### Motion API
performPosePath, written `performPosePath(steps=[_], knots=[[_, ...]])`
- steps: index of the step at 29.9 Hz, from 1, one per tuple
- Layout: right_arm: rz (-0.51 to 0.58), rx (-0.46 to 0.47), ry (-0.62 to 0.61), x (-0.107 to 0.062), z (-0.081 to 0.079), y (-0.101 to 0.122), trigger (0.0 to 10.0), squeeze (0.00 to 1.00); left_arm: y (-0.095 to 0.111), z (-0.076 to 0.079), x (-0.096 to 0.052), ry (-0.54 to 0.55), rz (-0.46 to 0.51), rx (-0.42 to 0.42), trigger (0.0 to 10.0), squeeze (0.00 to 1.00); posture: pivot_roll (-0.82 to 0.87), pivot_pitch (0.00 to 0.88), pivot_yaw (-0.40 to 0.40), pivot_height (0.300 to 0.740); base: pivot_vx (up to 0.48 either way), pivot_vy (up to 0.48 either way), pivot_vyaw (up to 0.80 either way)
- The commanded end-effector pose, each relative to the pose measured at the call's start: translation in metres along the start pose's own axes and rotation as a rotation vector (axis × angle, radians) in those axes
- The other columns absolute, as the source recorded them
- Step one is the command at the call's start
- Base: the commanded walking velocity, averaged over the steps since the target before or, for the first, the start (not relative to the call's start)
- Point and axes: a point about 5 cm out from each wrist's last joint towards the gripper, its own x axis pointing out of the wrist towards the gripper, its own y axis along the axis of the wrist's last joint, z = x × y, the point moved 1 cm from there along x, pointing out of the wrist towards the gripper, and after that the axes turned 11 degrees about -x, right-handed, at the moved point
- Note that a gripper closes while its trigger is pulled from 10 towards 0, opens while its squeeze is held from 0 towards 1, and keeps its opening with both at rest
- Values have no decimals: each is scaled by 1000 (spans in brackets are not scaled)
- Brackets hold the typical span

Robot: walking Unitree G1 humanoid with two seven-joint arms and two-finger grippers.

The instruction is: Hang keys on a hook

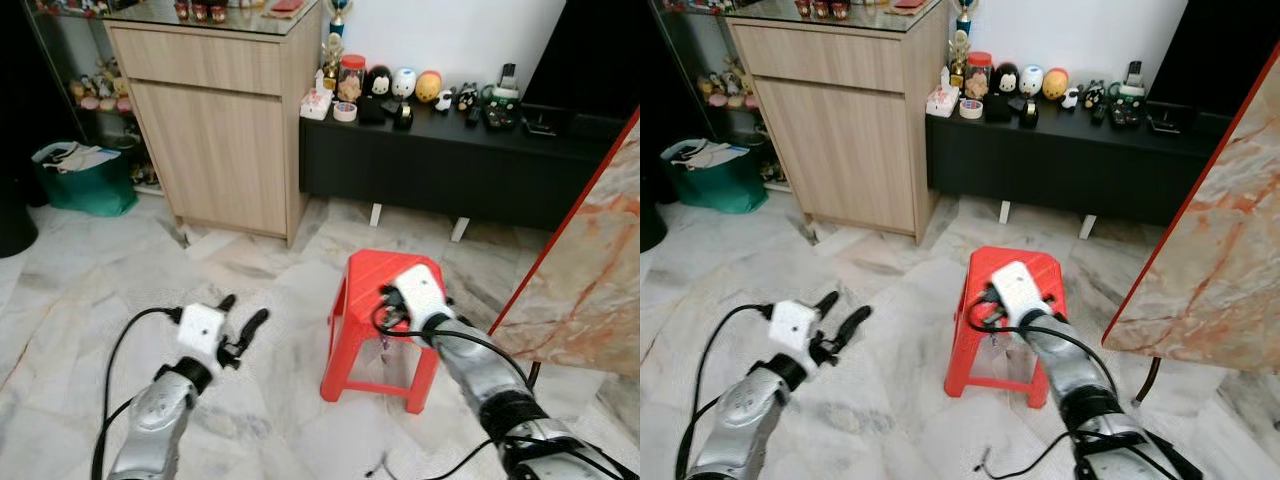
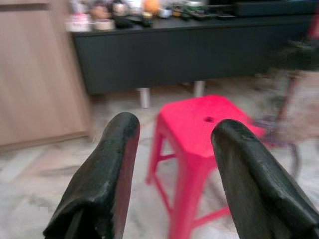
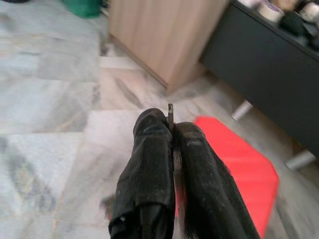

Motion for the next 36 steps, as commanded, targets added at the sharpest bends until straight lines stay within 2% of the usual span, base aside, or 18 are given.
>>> performPosePath(steps=[1,2,3,4,5,6,12,15,17,23,29,36], knots=[[52,-19,50,6,-8,21,10000,0,1,21,4,-131,-39,-36,10000,0,106,0,-97,722,0,0,0],[71,-16,78,8,-15,28,10000,0,2,28,5,-178,-51,-40,10000,0,104,0,-97,722,0,0,0],[71,-16,78,8,-15,28,10000,0,2,28,5,-178,-51,-40,10000,0,104,0,-97,722,0,0,0],[110,-19,125,12,-26,43,10000,0,1,40,7,-255,-91,1,10000,0,103,0,-96,722,0,0,0],[110,-19,125,12,-26,43,10000,0,1,40,7,-255,-91,1,10000,0,103,0,-96,722,0,0,0],[129,-22,149,12,-31,51,10000,0,1,45,6,-293,-129,39,10000,0,103,0,-96,722,0,0,0],[163,-80,205,13,-45,67,10000,0,-6,50,5,-361,-213,118,10000,0,94,0,-97,722,0,0,0],[181,-87,226,10,-50,76,10000,0,-7,50,4,-375,-265,191,10000,0,97,0,-99,722,0,0,0],[191,-88,234,9,-51,82,10000,0,-7,49,4,-371,-282,231,10000,0,97,0,-98,722,0,0,0],[212,-101,257,4,-54,94,10000,0,-5,45,9,-306,-277,240,10000,0,92,0,-97,722,0,0,0],[229,-88,273,-1,-56,104,10000,0,1,36,20,-189,-234,208,10000,0,92,0,-97,722,0,0,0],[224,-87,282,-4,-60,105,10000,0,4,28,23,-120,-212,212,10000,0,90,0,-98,722,0,0,0]])
